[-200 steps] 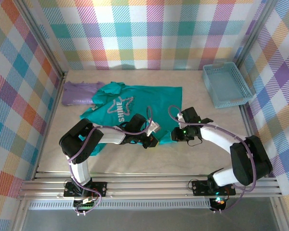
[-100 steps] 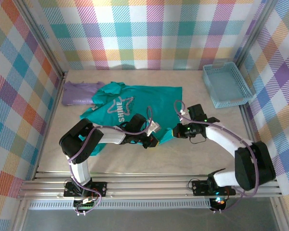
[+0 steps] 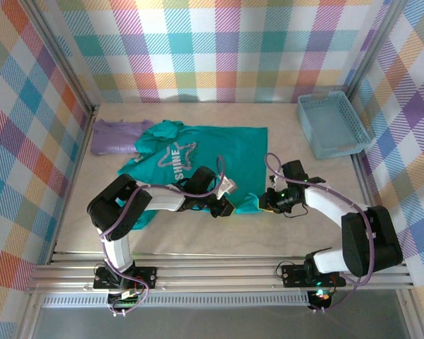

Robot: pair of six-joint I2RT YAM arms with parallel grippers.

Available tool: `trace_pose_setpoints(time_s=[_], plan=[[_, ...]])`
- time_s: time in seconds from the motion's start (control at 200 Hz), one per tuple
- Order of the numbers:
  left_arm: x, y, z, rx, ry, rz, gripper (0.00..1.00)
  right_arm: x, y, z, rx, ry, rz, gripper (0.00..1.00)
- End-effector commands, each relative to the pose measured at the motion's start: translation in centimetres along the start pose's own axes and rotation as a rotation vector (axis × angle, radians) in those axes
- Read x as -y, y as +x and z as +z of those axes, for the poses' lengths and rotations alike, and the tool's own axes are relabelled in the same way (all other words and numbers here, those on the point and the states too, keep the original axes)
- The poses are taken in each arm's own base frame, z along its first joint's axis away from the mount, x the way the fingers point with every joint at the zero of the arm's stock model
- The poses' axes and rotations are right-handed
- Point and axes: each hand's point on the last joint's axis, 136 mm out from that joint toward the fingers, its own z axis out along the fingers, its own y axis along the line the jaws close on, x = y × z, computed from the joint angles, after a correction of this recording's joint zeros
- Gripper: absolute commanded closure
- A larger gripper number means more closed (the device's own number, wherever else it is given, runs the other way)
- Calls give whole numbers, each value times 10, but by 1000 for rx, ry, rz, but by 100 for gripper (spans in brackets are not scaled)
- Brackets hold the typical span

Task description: Fold the inside-out t-shirt

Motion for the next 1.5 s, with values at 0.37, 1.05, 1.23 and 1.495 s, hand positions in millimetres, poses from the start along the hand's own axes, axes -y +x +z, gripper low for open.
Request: trace_pose_setpoints(time_s=[0.37, 1.05, 1.23, 1.495], plan=[[13, -18, -10, 64, 16, 21, 65, -1, -3, -18, 129, 40, -71, 66], [-6, -45, -76, 246, -191, -67, 62, -6, -15, 14, 71, 100, -163, 84], [-14, -52, -94, 282, -270, -88, 62, -3, -9, 9, 72, 113, -161, 96], [-28, -55, -113, 322, -375, -135, 61, -6, -4, 8, 67, 91, -173, 96]])
